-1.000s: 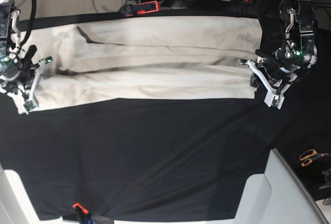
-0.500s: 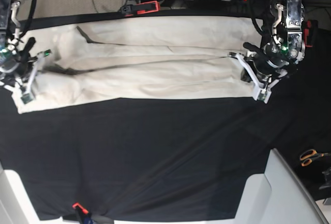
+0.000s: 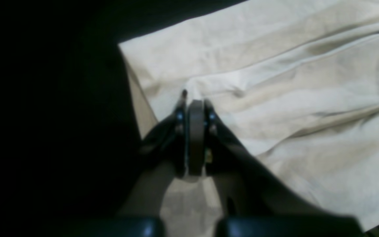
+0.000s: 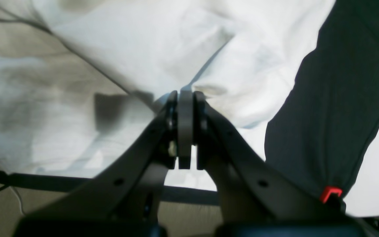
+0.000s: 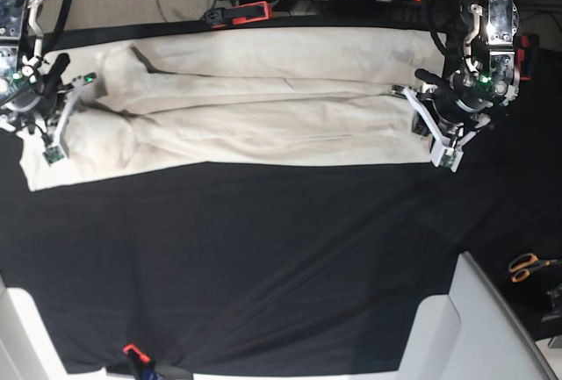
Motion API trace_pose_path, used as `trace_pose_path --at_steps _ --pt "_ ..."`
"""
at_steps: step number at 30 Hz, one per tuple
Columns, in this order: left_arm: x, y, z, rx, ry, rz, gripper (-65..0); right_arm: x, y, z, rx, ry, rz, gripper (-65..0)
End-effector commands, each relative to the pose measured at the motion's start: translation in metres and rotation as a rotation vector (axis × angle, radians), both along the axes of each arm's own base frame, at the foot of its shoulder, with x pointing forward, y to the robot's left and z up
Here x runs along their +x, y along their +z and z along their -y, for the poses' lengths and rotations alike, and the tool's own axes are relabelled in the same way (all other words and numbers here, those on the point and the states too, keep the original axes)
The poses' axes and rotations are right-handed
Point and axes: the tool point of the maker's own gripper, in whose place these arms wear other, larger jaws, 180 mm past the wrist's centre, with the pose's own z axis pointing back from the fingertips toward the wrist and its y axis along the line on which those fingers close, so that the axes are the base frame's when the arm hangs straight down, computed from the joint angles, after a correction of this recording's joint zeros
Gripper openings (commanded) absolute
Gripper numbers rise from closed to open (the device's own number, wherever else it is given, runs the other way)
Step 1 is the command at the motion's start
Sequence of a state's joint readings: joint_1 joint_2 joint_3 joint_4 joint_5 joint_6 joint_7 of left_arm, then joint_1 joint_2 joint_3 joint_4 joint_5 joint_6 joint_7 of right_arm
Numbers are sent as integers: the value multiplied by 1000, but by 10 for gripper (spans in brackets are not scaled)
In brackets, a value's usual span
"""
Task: Fold the T-shirt properly
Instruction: 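Lay the folded hem down and open and raise the left gripper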
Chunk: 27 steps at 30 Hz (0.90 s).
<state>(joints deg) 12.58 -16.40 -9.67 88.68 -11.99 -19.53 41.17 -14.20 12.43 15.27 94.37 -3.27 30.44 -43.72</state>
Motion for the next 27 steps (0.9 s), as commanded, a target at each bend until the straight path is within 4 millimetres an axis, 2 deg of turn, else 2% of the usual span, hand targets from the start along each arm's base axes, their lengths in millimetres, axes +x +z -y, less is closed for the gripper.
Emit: trace_pose_path --at_steps 1,9,13,27 --pt "8 10 -4 10 -5 37 -650 7 10 10 -30 -4 30 -650" --pt "3 7 -5 11 -5 26 -650 -3 5 11 -31 -5 4 -650" --pt "2 6 -4 11 -6 23 -650 -8 0 4 -13 -16 -5 -650" --pt "-3 4 -4 12 -4 16 -650 -17 -6 9 -8 -57 -36 -648"
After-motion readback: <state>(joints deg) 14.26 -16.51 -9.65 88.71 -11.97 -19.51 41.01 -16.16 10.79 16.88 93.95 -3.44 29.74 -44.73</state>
